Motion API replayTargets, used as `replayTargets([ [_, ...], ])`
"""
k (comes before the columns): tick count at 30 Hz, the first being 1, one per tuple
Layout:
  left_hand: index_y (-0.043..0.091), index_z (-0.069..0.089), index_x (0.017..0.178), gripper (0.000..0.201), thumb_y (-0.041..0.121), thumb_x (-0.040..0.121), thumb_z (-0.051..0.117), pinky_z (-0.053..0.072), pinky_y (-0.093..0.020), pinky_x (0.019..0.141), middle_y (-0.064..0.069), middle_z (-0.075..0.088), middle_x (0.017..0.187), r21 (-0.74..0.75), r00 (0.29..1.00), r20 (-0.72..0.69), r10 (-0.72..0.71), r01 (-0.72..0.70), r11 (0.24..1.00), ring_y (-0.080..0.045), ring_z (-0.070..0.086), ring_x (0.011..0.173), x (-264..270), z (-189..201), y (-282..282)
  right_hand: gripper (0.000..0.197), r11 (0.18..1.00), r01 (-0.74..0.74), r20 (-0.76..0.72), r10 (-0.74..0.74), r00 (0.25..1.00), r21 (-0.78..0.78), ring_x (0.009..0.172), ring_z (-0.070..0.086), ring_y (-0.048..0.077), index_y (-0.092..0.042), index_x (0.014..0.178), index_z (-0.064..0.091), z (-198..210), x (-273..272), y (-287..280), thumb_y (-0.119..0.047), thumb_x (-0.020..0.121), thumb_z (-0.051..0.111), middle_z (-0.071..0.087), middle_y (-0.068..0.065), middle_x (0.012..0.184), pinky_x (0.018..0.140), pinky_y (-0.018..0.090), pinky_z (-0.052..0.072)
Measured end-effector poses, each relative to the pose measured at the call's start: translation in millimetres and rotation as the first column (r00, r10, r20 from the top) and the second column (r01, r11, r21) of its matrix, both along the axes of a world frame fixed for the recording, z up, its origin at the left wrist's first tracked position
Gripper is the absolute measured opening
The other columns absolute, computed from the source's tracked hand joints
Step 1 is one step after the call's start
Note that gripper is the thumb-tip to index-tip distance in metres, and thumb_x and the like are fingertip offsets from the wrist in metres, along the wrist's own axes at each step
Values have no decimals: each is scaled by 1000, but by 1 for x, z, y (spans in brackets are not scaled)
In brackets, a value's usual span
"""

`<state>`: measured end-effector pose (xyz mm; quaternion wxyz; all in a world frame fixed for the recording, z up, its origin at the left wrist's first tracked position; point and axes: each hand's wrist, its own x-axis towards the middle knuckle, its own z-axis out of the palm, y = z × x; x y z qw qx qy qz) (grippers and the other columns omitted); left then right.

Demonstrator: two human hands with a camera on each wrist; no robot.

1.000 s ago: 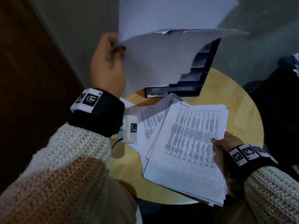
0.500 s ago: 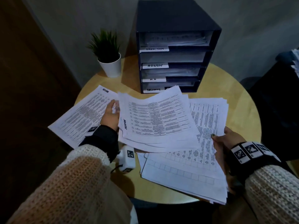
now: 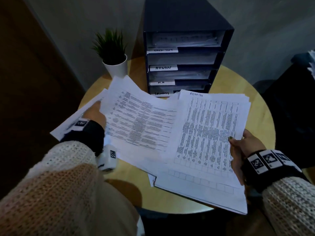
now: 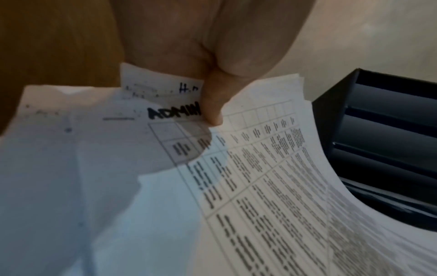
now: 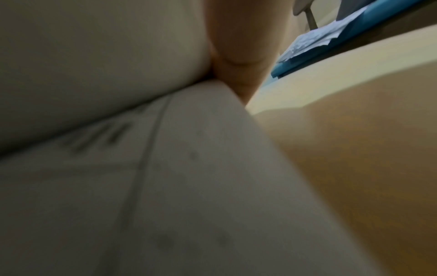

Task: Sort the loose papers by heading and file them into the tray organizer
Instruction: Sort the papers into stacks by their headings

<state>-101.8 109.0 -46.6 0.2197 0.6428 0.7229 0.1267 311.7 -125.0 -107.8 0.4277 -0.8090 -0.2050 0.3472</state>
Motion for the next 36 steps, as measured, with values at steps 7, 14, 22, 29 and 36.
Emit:
replayTargets([
  [7, 11, 51, 125, 42, -8, 88, 46, 38, -35, 84, -23, 56, 116, 115, 996, -58, -75, 81, 990, -37, 53, 99, -14, 37, 30, 36, 987, 71, -265, -32, 964, 142, 23, 36, 17, -26, 116, 41, 17, -5, -11, -5, 90, 55, 43, 3, 34, 34, 13, 30],
  [14, 19, 54, 131, 44, 3, 91, 50, 42, -36, 93, -15, 58, 126, 89, 965, 73, -252, 245, 965, -35, 55, 116, 21, 51, 26, 43, 962, 97, -283, -21, 959, 255, 42, 44, 24, -15, 118, 58, 23, -9, -11, -22, 78, 72, 57, 5, 56, 44, 23, 38],
  [22, 17, 56, 127, 39, 3, 92, 47, 34, -22, 83, -8, 61, 122, -59, 853, -12, -522, 521, 852, -23, 55, 108, 90, 37, 1, 48, 972, 13, -282, 55, 958, 233, 47, 44, 25, -23, 113, 64, 30, -17, -8, -35, 68, 78, 47, 18, 69, 42, 22, 35],
  [29, 37, 63, 112, 37, 8, 91, 54, 48, -37, 97, 2, 59, 126, -7, 879, 294, -375, 395, 919, -22, 59, 111, 104, -19, -26, 30, 998, -28, -167, 35, 985, 48, 30, 40, 12, -12, 116, 56, 35, -19, -7, 2, 90, 54, 49, 3, 46, 35, 16, 29],
  [36, 4, 61, 104, 23, 7, 93, 42, 52, -42, 92, -21, 64, 113, -261, 980, 174, 99, -51, 964, -36, 62, 105, 59, -25, -34, 35, 995, -70, -72, 64, 995, -71, 50, 46, 20, -2, 125, 52, 40, -26, -5, 2, 90, 55, 59, 24, 82, 28, 7, 27],
])
